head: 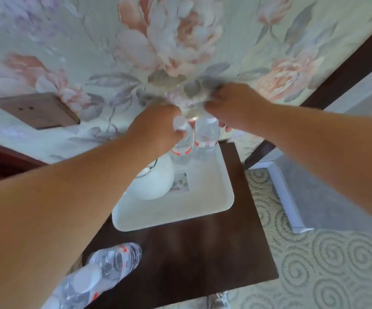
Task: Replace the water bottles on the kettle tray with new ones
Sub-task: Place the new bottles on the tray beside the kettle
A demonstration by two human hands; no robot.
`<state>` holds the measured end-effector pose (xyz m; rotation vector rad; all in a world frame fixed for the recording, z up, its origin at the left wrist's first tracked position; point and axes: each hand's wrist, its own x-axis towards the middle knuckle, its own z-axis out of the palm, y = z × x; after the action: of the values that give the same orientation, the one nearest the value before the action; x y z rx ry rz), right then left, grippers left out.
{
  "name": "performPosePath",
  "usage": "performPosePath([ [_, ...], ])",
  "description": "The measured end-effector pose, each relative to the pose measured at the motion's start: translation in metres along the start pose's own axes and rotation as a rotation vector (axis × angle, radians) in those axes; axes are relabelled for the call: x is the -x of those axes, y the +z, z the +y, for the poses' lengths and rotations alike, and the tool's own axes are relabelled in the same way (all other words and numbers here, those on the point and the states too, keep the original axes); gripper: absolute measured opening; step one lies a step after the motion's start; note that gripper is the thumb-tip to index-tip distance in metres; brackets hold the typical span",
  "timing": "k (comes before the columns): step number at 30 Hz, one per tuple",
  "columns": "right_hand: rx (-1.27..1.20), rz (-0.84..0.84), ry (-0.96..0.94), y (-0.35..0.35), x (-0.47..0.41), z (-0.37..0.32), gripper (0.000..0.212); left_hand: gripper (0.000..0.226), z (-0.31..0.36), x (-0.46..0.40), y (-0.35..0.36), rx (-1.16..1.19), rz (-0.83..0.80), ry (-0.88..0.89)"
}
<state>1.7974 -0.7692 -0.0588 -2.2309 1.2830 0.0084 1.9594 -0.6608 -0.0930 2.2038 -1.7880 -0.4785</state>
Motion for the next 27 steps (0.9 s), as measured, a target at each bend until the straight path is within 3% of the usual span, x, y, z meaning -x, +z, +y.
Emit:
performPosePath([
  [3, 0.104, 0.085, -0.13, 0.012, 0.003, -0.001, 0.034, 0.022, 0.0, 0.001, 0.005, 0.005, 0.086, 0.046],
  [7, 0.198, 0.147, -0.164, 0.02, -0.008, 0.0, 0.05, 0.025, -0.001, -0.004, 0.004, -0.049, 0.145, 0.078],
  [10, 0.161, 0.184, -0.17, 0.021, -0.014, -0.006, 0.034, 0.031, 0.001, -0.01, 0.003, -0.075, 0.138, 0.069],
  [14, 0.298, 0.188, -0.181, 0.026, -0.02, -0.007, 0.033, 0.033, 0.003, -0.013, 0.004, -0.052, 0.123, 0.044],
  [20, 0.455, 0.102, -0.358, 0.017, -0.011, 0.003, 0.031, 0.025, 0.007, -0.007, 0.004, -0.029, 0.091, 0.015],
  [23, 0.449, 0.03, -0.451, 0.007, -0.008, 0.008, 0.024, 0.015, 0.004, -0.006, 0.0, -0.033, 0.07, 0.019],
  [27, 0.384, -0.024, -0.511, 0.003, -0.009, 0.009, 0.028, 0.019, 0.002, -0.006, -0.003, -0.061, 0.076, 0.063],
])
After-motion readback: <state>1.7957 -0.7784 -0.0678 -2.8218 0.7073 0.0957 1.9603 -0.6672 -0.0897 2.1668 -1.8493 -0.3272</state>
